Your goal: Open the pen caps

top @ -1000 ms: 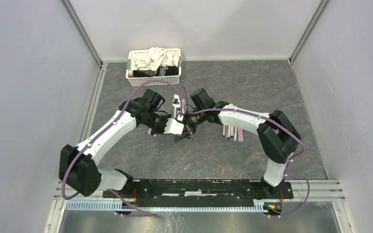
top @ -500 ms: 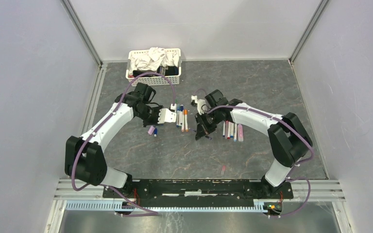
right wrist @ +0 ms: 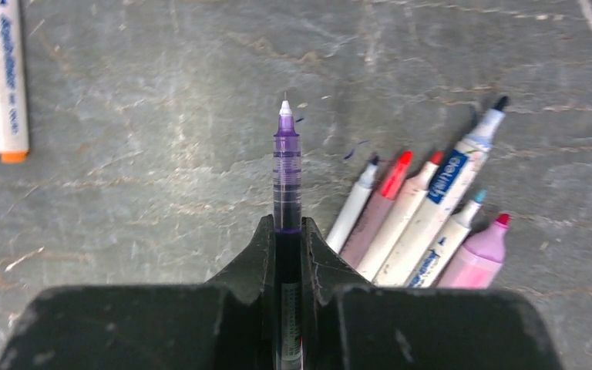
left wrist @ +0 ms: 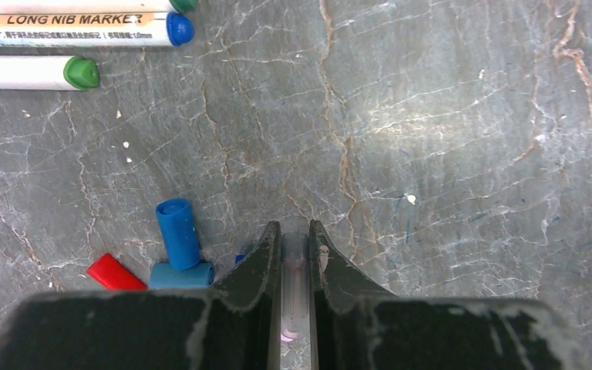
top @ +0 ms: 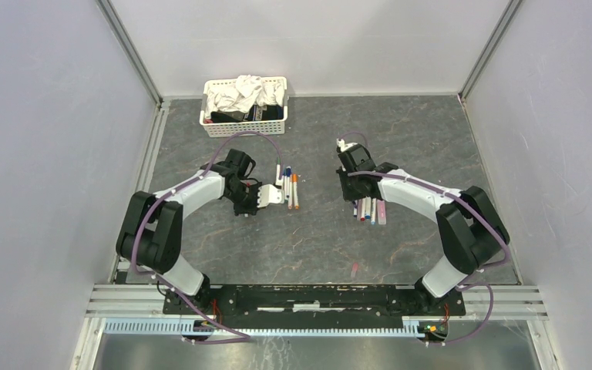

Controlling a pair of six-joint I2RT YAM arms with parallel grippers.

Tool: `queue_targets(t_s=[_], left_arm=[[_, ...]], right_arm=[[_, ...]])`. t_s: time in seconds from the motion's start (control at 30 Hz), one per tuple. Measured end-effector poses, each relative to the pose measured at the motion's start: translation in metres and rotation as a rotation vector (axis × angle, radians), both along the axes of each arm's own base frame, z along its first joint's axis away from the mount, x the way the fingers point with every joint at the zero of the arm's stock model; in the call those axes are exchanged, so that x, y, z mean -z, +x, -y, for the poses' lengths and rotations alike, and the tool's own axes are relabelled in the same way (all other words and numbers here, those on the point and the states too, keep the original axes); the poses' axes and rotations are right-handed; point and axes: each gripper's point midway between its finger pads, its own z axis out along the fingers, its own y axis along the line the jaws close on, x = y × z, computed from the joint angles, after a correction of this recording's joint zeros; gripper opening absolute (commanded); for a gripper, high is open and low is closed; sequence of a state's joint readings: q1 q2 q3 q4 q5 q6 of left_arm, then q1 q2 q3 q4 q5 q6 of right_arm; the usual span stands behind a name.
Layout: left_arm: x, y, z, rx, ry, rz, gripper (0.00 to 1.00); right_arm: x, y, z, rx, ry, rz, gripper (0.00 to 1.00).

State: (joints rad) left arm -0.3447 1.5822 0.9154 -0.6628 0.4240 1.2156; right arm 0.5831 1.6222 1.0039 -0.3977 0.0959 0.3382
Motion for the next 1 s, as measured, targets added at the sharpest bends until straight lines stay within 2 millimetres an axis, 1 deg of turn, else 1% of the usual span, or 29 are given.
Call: queue_targets(t_s=[0.13,0.23,0.3,0.37,0.4,0.43,0.47,0.57,0.63,0.73,0.8,0.83,0.87,0.9,1.0], left_arm=[[0.003,0.006,-0.002,-0.022,0.015,0.015,0.24],[0.002,0.009,-0.002,-0.034,0.016,0.024,0.3],[0.002,0.009,-0.002,-0.039,0.014,0.024,0.34],[0.002,0.009,-0.002,-0.048,0.013,0.019,0.43],[0.002,0.008,-0.002,-0.05,0.012,0.016,0.46],[0.002,0.008,-0.001,-0.052,0.01,0.012,0.52],[0.002,0.007,-0.001,-0.052,0.008,0.009,0.54],[-0.004,0.007,0.001,-0.06,0.002,-0.006,0.56],[-0.011,0.009,0.004,-0.064,-0.012,-0.007,0.71],[-0.03,0.016,0.011,-0.073,-0.044,0.007,0.74],[-0.048,0.022,0.016,-0.08,-0.074,0.025,0.76],[-0.057,0.024,0.019,-0.085,-0.09,0.032,0.86],[-0.067,0.027,0.022,-0.092,-0.106,0.042,0.98],[-0.076,0.029,0.023,-0.098,-0.119,0.054,1.0],[-0.104,0.035,0.03,-0.124,-0.161,0.073,1.0]], right_arm=[[-0.003,0.011,0.012,0.072,-0.052,0.055,0.0],[-0.008,0.015,0.023,0.119,-0.085,0.095,0.0],[-0.015,0.015,0.035,0.157,-0.1,0.127,0.0],[-0.022,0.014,0.051,0.203,-0.11,0.16,0.0],[-0.024,0.014,0.059,0.224,-0.115,0.172,0.0],[-0.025,0.013,0.068,0.247,-0.124,0.179,0.0],[-0.024,0.012,0.074,0.262,-0.132,0.182,0.0],[-0.013,0.007,0.091,0.296,-0.171,0.165,0.0],[-0.006,0.001,0.094,0.296,-0.185,0.148,0.0],[0.0,-0.002,0.096,0.292,-0.198,0.132,0.09],[0.004,-0.002,0.096,0.291,-0.203,0.124,0.17],[0.005,-0.003,0.096,0.289,-0.206,0.12,0.21],[0.007,-0.003,0.096,0.288,-0.209,0.116,0.23],[0.009,-0.003,0.096,0.287,-0.211,0.111,0.24],[0.013,-0.005,0.097,0.281,-0.22,0.098,0.25]])
